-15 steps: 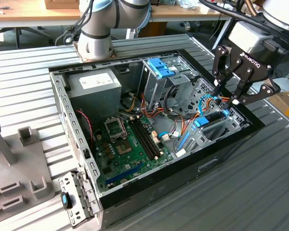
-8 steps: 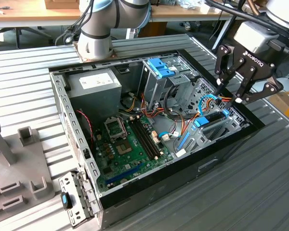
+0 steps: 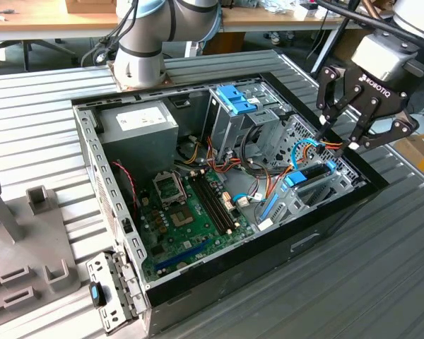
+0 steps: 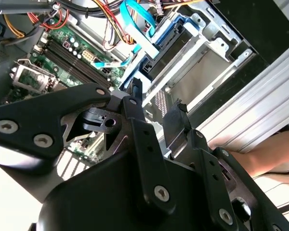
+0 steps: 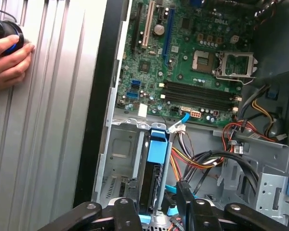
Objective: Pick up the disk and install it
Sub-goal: 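Insert the first disk wire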
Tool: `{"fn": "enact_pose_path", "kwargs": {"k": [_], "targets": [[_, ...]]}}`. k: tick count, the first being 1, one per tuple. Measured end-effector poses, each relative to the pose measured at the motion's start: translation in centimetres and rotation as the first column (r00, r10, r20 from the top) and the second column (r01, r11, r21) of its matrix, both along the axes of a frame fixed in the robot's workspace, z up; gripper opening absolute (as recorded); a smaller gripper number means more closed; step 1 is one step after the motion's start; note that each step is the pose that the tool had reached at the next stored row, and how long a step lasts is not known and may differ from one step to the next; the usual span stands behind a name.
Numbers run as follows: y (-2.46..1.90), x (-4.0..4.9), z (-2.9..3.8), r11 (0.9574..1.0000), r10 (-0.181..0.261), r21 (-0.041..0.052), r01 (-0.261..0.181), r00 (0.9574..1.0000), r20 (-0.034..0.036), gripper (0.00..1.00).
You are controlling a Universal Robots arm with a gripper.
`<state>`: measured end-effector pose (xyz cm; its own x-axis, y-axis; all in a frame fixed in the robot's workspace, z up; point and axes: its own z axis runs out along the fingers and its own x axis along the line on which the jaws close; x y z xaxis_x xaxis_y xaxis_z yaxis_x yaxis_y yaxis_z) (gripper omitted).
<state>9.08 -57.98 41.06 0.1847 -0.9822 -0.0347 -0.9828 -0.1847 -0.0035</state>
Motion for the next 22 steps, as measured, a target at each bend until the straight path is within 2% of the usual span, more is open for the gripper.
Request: {"fn": "enact_pose_path", "kwargs": {"k": [2, 8, 14, 18, 20, 22], "targets": [[0.00, 0.13, -0.01, 0.9994, 0.033, -0.0001, -0.033, 0.9994, 0.0000, 0.44], [0.03, 0.67, -0.03, 0.9963, 0.086, -0.0001, -0.086, 0.9963, 0.0000, 0.44], [0.03, 0.94, -0.06, 0.9877, 0.157, 0.0000, -0.157, 0.9877, 0.0000, 0.44], [0.03, 1.11, -0.10, 0.9789, 0.204, -0.0002, -0.204, 0.9789, -0.0001, 0.44], [0.04, 1.32, -0.16, 0.9662, 0.258, -0.0001, -0.258, 0.9662, 0.0000, 0.44], [0.04, 1.38, -0.19, 0.9597, 0.281, -0.0002, -0.281, 0.9597, -0.0001, 0.44]]}}
